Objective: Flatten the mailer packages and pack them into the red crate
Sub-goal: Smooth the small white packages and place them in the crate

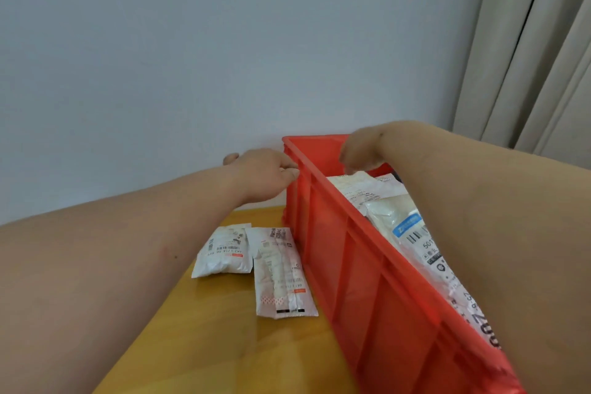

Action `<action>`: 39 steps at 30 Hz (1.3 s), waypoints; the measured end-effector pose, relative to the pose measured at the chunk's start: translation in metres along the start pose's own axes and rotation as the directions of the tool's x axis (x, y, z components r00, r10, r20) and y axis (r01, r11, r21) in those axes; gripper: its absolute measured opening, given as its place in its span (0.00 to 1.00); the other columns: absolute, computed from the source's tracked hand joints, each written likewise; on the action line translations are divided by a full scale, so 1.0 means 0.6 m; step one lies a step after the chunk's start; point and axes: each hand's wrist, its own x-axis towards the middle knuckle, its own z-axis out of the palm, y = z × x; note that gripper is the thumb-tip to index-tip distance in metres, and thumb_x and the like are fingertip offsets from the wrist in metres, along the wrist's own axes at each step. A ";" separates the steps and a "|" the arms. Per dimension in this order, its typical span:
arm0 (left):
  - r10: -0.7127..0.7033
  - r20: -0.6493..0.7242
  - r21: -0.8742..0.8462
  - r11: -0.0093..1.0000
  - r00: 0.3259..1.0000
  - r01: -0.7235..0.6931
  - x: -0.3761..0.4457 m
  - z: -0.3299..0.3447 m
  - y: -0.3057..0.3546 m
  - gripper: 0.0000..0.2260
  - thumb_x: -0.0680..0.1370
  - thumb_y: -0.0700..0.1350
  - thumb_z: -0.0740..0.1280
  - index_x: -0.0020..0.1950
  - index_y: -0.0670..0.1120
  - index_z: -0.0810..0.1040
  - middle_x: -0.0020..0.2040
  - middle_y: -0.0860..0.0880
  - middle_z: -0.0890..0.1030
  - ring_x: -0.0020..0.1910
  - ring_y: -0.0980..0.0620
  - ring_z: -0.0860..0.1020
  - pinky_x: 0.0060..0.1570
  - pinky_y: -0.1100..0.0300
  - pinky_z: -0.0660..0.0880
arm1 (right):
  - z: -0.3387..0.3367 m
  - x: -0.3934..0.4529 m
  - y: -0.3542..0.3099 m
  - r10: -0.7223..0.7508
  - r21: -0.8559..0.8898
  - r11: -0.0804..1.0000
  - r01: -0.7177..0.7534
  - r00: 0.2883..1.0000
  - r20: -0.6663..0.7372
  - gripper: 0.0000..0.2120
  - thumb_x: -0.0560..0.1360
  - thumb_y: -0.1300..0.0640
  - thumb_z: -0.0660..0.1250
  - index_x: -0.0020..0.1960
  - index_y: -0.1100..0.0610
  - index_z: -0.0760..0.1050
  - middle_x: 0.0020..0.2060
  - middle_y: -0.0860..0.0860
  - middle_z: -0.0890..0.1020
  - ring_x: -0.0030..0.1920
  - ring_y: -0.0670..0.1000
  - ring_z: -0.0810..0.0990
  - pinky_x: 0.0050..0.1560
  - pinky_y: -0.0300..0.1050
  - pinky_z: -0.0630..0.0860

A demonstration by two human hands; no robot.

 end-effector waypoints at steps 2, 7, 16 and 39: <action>-0.051 0.024 -0.005 0.999 0.998 0.051 -0.020 -0.003 -0.028 0.16 0.83 0.57 0.55 0.69 0.60 0.73 0.70 0.57 0.72 0.71 0.51 0.67 0.69 0.50 0.59 | -0.022 -0.006 -0.026 -0.021 0.105 0.994 0.031 0.995 -0.094 0.20 0.79 0.55 0.62 0.69 0.58 0.74 0.67 0.54 0.76 0.66 0.57 0.75 0.68 0.55 0.71; -0.186 0.127 -0.077 0.977 0.974 0.196 -0.072 0.014 -0.110 0.18 0.82 0.56 0.58 0.71 0.55 0.72 0.72 0.51 0.71 0.71 0.48 0.68 0.72 0.45 0.62 | -0.030 -0.011 -0.140 -0.121 0.242 0.952 0.186 0.957 -0.262 0.18 0.76 0.61 0.59 0.63 0.59 0.78 0.61 0.56 0.80 0.61 0.56 0.78 0.64 0.51 0.75; -0.346 0.309 -0.011 0.930 0.886 0.367 -0.149 0.108 -0.250 0.19 0.82 0.56 0.57 0.73 0.55 0.69 0.74 0.51 0.69 0.71 0.48 0.68 0.69 0.52 0.65 | 0.165 0.027 -0.301 -0.100 0.239 0.968 0.080 0.992 0.074 0.18 0.77 0.56 0.59 0.64 0.60 0.74 0.62 0.56 0.78 0.59 0.58 0.77 0.53 0.46 0.74; -0.373 0.233 -0.306 0.848 0.898 0.432 -0.212 0.117 -0.271 0.22 0.82 0.51 0.61 0.77 0.50 0.64 0.75 0.49 0.67 0.72 0.48 0.67 0.68 0.57 0.66 | 0.204 -0.045 -0.294 0.230 0.816 0.578 -0.017 0.963 -0.143 0.10 0.77 0.62 0.60 0.57 0.62 0.71 0.54 0.59 0.79 0.55 0.61 0.78 0.48 0.48 0.73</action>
